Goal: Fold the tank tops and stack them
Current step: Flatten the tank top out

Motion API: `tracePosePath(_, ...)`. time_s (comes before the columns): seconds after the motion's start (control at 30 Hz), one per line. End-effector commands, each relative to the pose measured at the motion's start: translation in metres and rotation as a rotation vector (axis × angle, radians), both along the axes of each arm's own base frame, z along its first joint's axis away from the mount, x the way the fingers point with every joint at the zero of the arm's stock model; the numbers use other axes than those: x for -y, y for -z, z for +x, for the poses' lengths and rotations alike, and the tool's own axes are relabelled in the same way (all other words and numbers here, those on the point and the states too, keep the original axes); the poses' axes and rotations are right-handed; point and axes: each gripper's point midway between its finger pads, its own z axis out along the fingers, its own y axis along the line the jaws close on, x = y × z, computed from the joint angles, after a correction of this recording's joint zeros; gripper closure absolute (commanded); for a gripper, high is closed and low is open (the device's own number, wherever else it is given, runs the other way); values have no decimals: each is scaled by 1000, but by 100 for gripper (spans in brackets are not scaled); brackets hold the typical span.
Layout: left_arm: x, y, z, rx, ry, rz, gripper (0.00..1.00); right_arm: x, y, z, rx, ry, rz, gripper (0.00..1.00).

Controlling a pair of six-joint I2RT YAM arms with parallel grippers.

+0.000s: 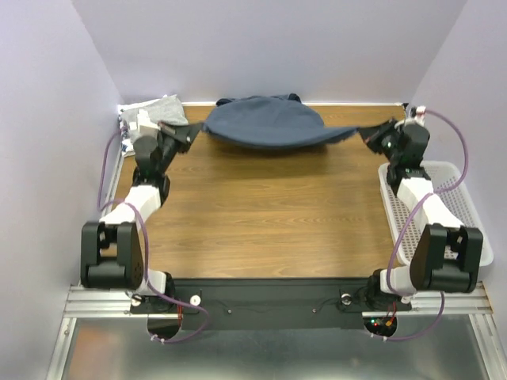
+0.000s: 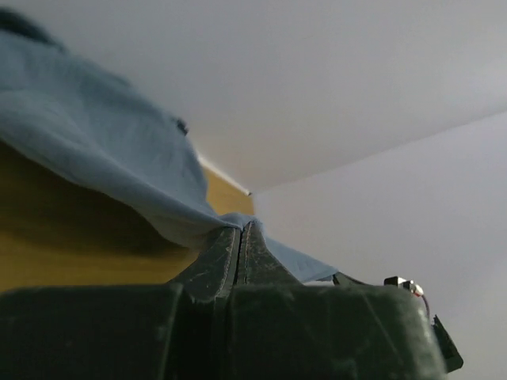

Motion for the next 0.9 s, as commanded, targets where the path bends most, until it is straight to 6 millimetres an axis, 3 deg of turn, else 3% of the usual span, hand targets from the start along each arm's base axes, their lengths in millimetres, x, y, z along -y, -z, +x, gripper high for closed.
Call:
tracePosePath(0.0,-2,-20,-43,69,-24,-13,100,-12,10,-37,-39,-42,75,99)
tracePosePath(0.03,-2,10,-52,-26,-25,-10,100,-14,38,-47,-100,-47,90,99)
tracePosePath(0.13,1,55,-71,-157,-35,-24,100,-23,70,-69,-201,-68,143,99)
tracePosePath(0.17,3,75,-77,-230,-42,-19,100,-23,91,-82,-266,-57,148,99)
tracePosePath(0.23,3,105,-94,-322,-49,-14,100,-24,106,-97,-303,-53,134,99)
tracePosePath(0.27,1,122,-101,-384,-63,-8,100,-22,104,-106,-299,-40,110,99)
tracePosePath(0.3,-2,131,-107,-413,-75,-5,100,-19,124,-118,-361,-18,106,99)
tracePosePath(0.37,-7,148,-123,-469,-98,3,100,-21,125,-132,-360,-22,96,99)
tracePosePath(0.43,-10,151,-135,-481,-110,11,100,-24,144,-151,-425,-25,102,99)
tracePosePath(0.57,-20,164,-160,-539,-156,28,100,-24,163,-176,-480,-10,100,99)
tracePosePath(0.63,-24,159,-169,-518,-174,34,100,-25,164,-184,-482,-7,99,99)
tracePosePath(0.87,-31,173,-191,-572,-195,89,100,-17,160,-198,-503,34,55,96)
